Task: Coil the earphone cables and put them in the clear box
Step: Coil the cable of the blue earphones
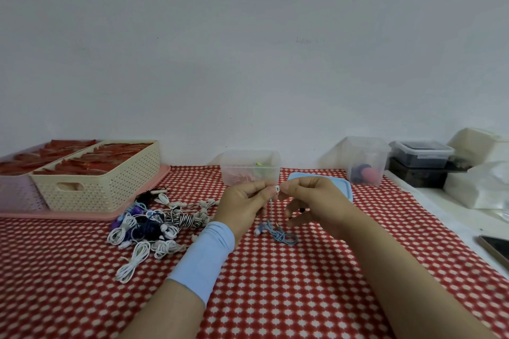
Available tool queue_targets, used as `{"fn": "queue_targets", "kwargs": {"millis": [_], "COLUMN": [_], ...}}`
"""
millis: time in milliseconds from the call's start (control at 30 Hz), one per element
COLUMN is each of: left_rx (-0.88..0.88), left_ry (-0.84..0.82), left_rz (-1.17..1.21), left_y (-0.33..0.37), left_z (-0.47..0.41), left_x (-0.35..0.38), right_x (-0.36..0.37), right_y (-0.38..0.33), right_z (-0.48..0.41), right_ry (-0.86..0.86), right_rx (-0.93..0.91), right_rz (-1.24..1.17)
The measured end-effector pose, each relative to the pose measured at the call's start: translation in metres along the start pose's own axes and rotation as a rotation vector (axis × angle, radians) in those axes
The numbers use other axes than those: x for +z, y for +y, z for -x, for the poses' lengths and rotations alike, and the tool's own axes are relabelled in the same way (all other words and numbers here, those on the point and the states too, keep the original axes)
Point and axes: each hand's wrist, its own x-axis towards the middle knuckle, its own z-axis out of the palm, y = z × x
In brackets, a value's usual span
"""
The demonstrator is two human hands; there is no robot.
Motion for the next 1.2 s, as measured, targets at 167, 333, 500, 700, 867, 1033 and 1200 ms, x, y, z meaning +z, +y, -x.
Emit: {"fn": "queue_targets", "kwargs": {"millis": [167,333,500,700,867,1033,1200], "left_rx": [0.011,0.032,0.043,0.016,-0.046,-0.112,-0.093], "left_ry": [-0.064,-0.049,-0.043,-0.018,0.022,0.047,0.054], "left_rz": [0.055,0.093,0.099,0.158,0.207,0.245,0.197], "left_y": [0.002,0.001,-0.001,-0.005,-0.005,-0.005,-0.005], "left_z": [0.002,0.001,-0.001,-0.002,-0.002,-0.002,-0.003], "left_x": [0.001,0.003,0.005,0.008,0.007,0.006,0.002], "right_x": [-0.002,0.0,0.004,0.008,0.013,0.014,0.01], "right_y": [0.004,0.001,0.003,0.001,0.001,0.001,-0.002], "right_z": [-0.001,-0.002,-0.004,-0.003,-0.001,-0.001,0.003], "right_ry": [-0.057,-0.117,-0.123,-0.043,0.125,0.149,0.091], "right_rx": [0.003,0.08,0.153,0.165,0.068,-0.19,-0.229], "right_rz": [-0.018,-0.143,-0.158,-0.145,-0.071,0.099,0.187]}}
